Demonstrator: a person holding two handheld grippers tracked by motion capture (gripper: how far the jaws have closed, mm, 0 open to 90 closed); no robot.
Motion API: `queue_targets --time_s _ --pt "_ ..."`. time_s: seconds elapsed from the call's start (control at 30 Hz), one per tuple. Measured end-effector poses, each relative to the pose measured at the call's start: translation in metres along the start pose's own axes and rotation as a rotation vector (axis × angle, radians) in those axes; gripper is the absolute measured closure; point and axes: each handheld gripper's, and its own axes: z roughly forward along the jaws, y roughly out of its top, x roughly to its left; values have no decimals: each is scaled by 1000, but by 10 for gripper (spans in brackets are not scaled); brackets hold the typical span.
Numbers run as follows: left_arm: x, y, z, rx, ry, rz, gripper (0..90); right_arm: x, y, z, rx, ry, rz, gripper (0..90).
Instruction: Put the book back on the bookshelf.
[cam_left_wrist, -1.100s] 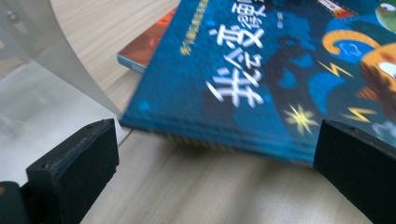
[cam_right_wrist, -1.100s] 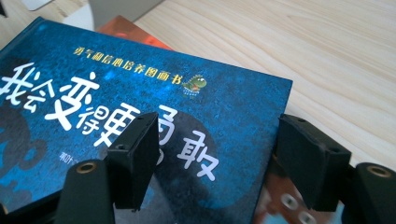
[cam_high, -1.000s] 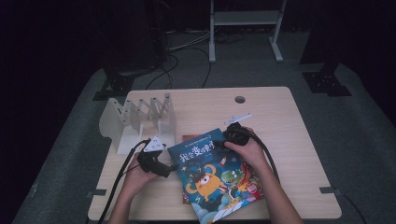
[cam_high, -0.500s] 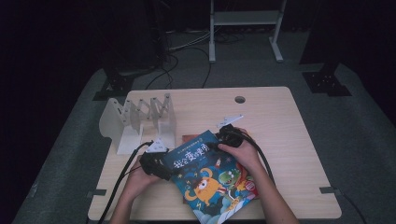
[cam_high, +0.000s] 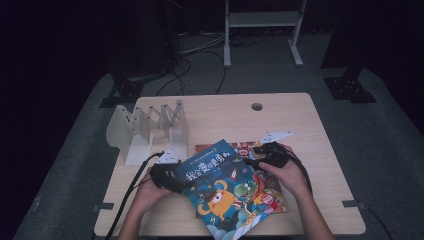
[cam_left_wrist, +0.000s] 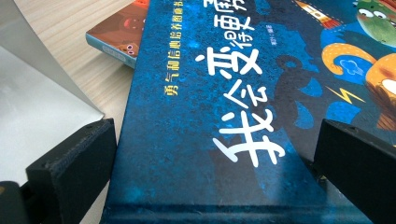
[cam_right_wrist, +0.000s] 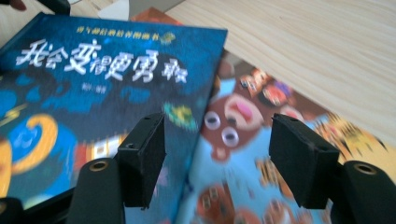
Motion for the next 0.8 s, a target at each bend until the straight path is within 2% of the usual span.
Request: queue_targets --time_s 0.17,0.27,0.63,0.73,0.77,0.8 --pt "0 0 -1 6 -2 1 0 2 -20 -24 -17 -15 -1 352" --pt "0 -1 -1 2 -4 -1 0 3 -27 -31 -18 -20 -9 347" --pt "0 0 -1 7 -4 -7 0 9 -74 -70 -31 -45 16 333" --pt "0 -1 0 5 -4 -9 0 9 -83 -73 -25 -50 20 330" --pt "0 -1 0 4 -4 -10 0 9 -90 -76 -32 -38 35 330" --pt "0 -1 0 4 -4 -10 0 9 -90 -76 -32 -38 35 330"
